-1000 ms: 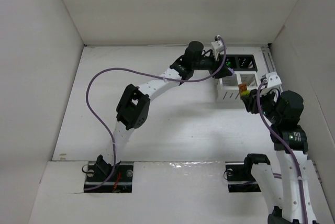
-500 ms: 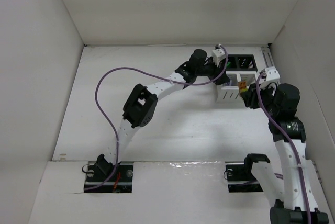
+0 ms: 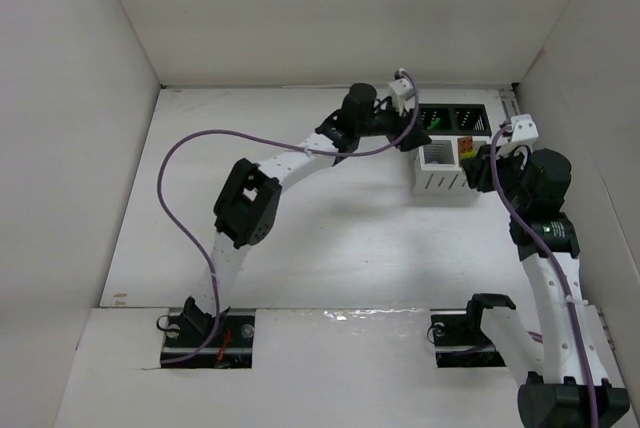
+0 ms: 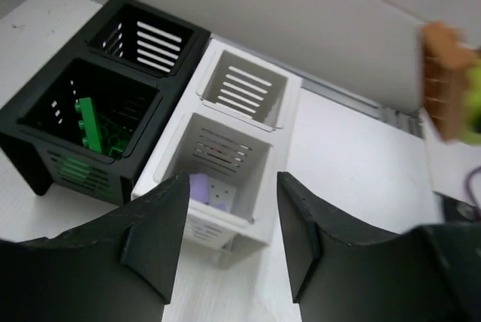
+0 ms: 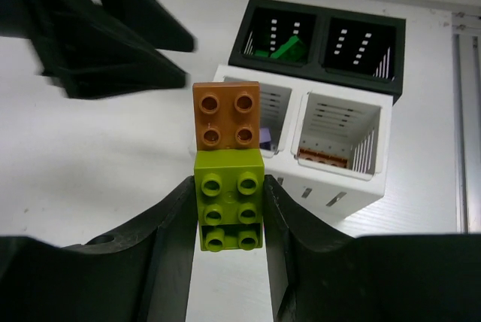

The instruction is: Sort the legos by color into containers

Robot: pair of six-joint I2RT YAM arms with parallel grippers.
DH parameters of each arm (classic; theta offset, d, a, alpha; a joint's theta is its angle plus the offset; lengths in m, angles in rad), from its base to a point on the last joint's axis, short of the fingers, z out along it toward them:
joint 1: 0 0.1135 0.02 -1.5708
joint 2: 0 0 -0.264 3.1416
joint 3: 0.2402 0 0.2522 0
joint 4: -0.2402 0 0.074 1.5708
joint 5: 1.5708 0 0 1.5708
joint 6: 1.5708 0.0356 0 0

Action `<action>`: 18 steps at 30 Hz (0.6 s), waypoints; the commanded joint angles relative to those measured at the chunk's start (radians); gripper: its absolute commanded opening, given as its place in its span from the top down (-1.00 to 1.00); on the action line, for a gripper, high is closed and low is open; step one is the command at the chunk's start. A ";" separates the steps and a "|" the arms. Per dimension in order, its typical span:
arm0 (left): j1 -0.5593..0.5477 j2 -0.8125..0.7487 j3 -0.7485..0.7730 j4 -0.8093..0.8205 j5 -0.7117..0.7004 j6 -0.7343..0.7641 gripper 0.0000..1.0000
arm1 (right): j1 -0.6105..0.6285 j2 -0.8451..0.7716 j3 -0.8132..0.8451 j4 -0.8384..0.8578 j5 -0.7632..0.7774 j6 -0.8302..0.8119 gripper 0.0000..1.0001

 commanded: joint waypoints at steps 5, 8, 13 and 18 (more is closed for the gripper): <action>0.101 -0.317 -0.244 0.447 0.280 -0.317 0.09 | -0.007 0.015 -0.030 0.231 -0.025 0.030 1.00; 0.101 -0.335 -0.253 0.484 0.306 -0.399 0.06 | -0.007 0.026 -0.050 0.290 -0.083 0.066 1.00; 0.072 -0.348 -0.279 0.484 0.266 -0.387 0.06 | 0.005 0.066 -0.038 0.350 -0.145 0.099 1.00; 0.052 -0.316 -0.249 0.484 0.266 -0.439 0.04 | 0.053 0.100 -0.001 0.381 -0.134 0.117 1.00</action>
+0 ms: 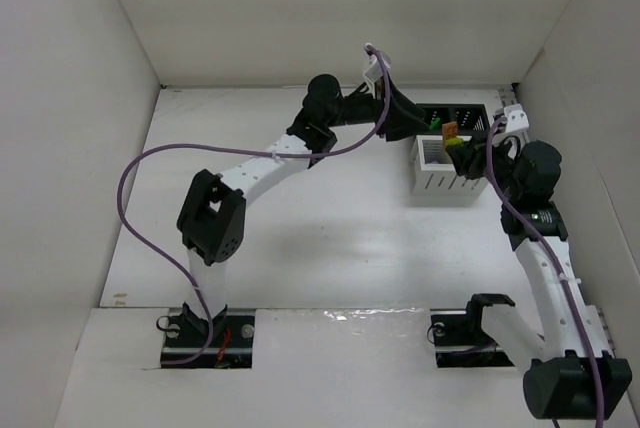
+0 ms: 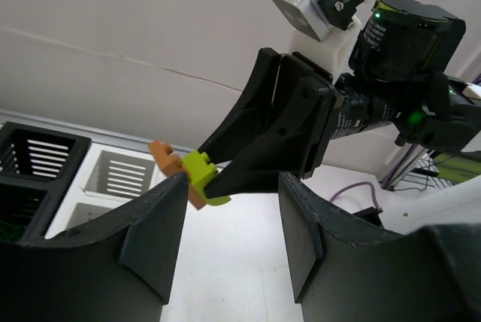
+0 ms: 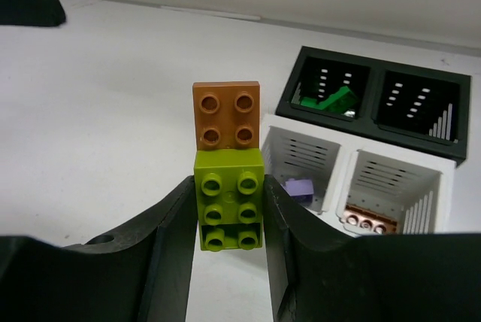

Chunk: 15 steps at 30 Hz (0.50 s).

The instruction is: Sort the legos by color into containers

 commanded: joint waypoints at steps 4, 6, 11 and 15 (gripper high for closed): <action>0.000 0.020 0.047 0.057 0.017 -0.055 0.04 | 0.092 0.030 0.064 0.114 0.000 0.035 1.00; -0.009 0.032 0.062 0.046 0.017 -0.044 0.01 | 0.132 0.030 0.064 0.146 0.032 0.044 1.00; -0.009 0.045 0.053 0.011 -0.005 -0.012 0.01 | 0.195 0.030 0.064 0.168 0.101 0.044 1.00; -0.009 0.055 0.053 0.011 -0.005 0.001 0.01 | 0.221 0.030 0.064 0.168 0.132 0.034 1.00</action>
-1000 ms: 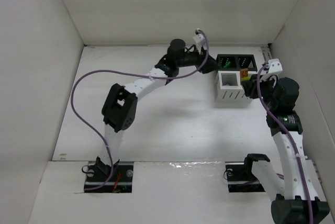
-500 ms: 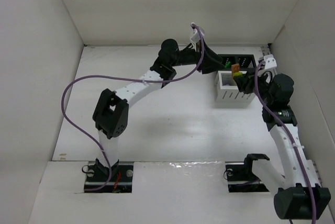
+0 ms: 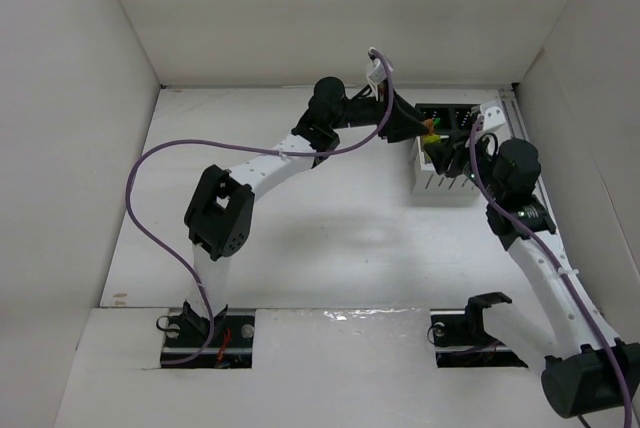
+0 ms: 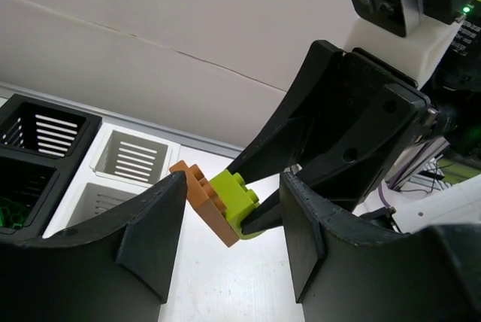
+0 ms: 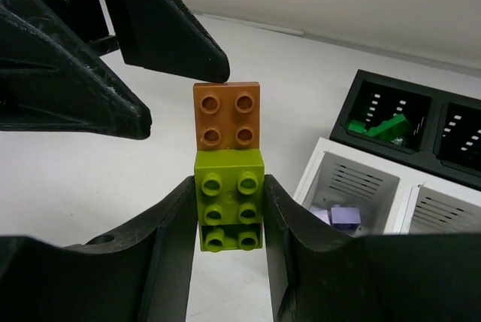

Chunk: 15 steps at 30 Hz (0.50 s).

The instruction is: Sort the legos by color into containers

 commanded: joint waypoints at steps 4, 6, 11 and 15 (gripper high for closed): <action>-0.004 0.004 0.053 0.006 -0.025 -0.007 0.10 | 0.054 -0.011 0.049 0.147 0.099 -0.021 1.00; -0.004 0.013 0.053 0.006 -0.034 -0.018 0.13 | 0.065 -0.011 0.049 0.156 0.131 -0.033 1.00; -0.004 0.004 0.044 0.006 -0.091 -0.018 0.13 | 0.111 -0.029 0.039 0.198 0.217 -0.055 1.00; -0.004 0.004 0.044 0.015 -0.123 -0.031 0.13 | 0.122 -0.049 0.010 0.239 0.236 -0.055 1.00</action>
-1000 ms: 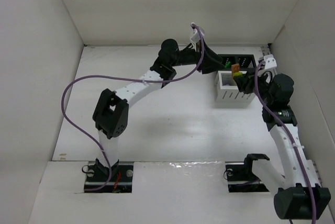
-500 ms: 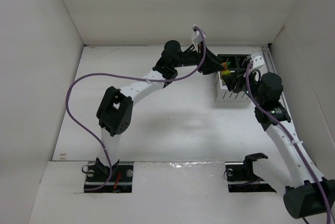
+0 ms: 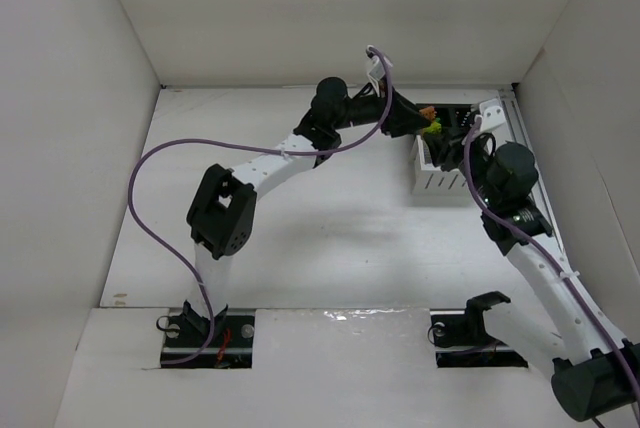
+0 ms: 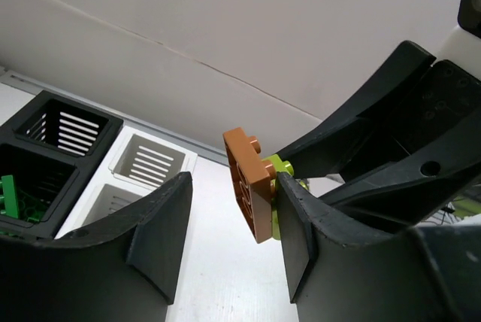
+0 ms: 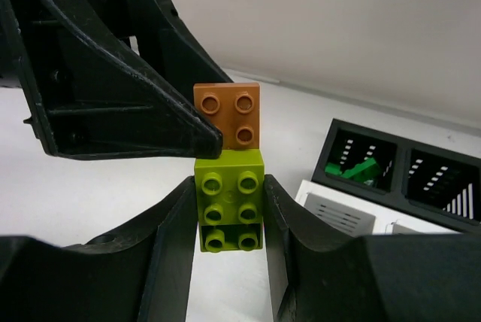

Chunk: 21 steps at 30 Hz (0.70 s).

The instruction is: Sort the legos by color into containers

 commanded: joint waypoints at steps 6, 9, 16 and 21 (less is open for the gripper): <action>-0.004 -0.021 0.013 0.029 -0.072 -0.018 0.11 | 0.013 -0.036 0.001 0.132 0.046 -0.015 1.00; -0.004 -0.030 0.004 0.057 -0.063 -0.041 0.23 | 0.033 -0.036 0.001 0.132 0.060 -0.039 1.00; -0.004 -0.030 0.004 0.053 -0.089 -0.059 0.89 | 0.074 -0.036 -0.008 0.150 0.112 -0.067 1.00; -0.004 -0.030 0.014 -0.017 -0.199 -0.072 1.00 | 0.126 -0.016 -0.008 0.195 0.189 -0.122 1.00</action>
